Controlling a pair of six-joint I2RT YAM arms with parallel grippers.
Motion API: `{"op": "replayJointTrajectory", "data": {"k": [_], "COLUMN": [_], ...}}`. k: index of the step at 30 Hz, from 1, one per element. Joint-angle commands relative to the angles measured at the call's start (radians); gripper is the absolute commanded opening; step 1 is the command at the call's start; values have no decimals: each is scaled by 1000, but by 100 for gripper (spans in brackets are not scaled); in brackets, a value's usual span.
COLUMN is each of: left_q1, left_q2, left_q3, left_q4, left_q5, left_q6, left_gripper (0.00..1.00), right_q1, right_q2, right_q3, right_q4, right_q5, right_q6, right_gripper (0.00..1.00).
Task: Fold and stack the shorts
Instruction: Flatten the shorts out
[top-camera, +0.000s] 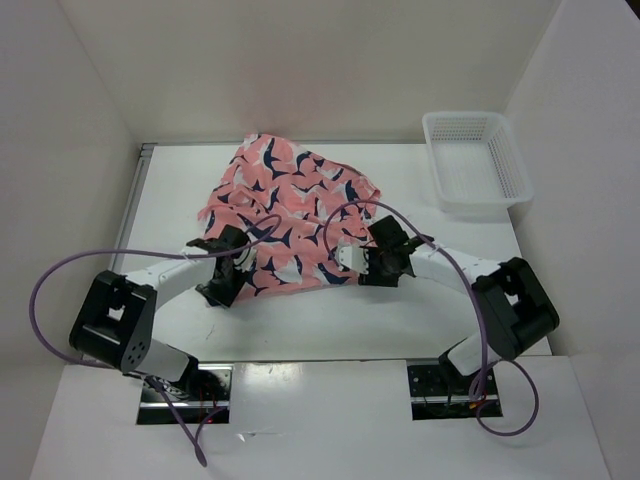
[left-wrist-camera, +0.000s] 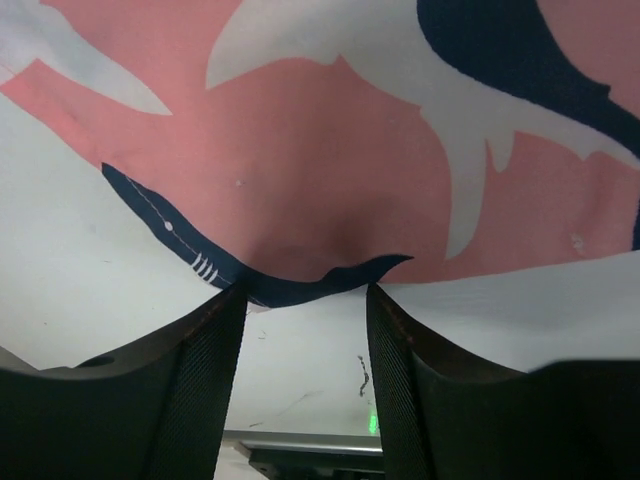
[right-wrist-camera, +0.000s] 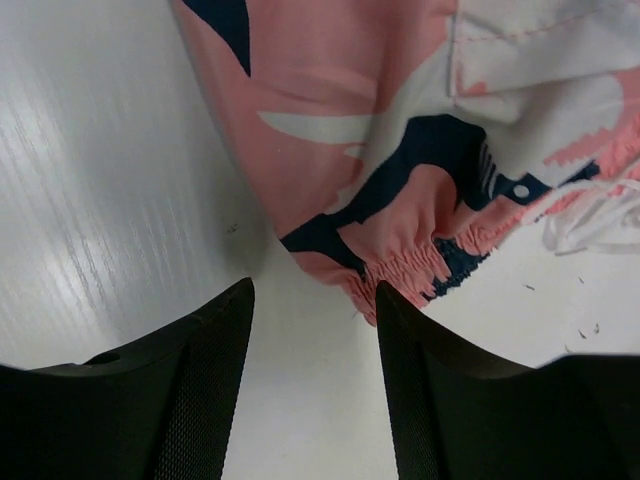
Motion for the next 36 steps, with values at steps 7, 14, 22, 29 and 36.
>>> {"op": "replayJointTrajectory", "data": {"k": [7, 14, 22, 29, 36], "left_q1": [23, 23, -21, 11, 256], "left_q2": [178, -100, -242, -242, -3], "left_q3": [73, 105, 208, 237, 476], "left_q4": [61, -334, -636, -416, 91], "left_q5": [10, 164, 271, 115, 136], "left_q6": [2, 2, 2, 2, 2], "left_gripper": [16, 7, 18, 47, 63], "right_q1": [25, 78, 334, 251, -127], "right_q2": [62, -81, -173, -171, 25], "right_q3": [5, 147, 222, 384, 432], "right_q4": [66, -407, -692, -592, -71], "right_q5": [-13, -185, -325, -382, -382], "right_q6": [-62, -139, -127, 132, 658], "right_gripper": [2, 0, 22, 75, 69]}}
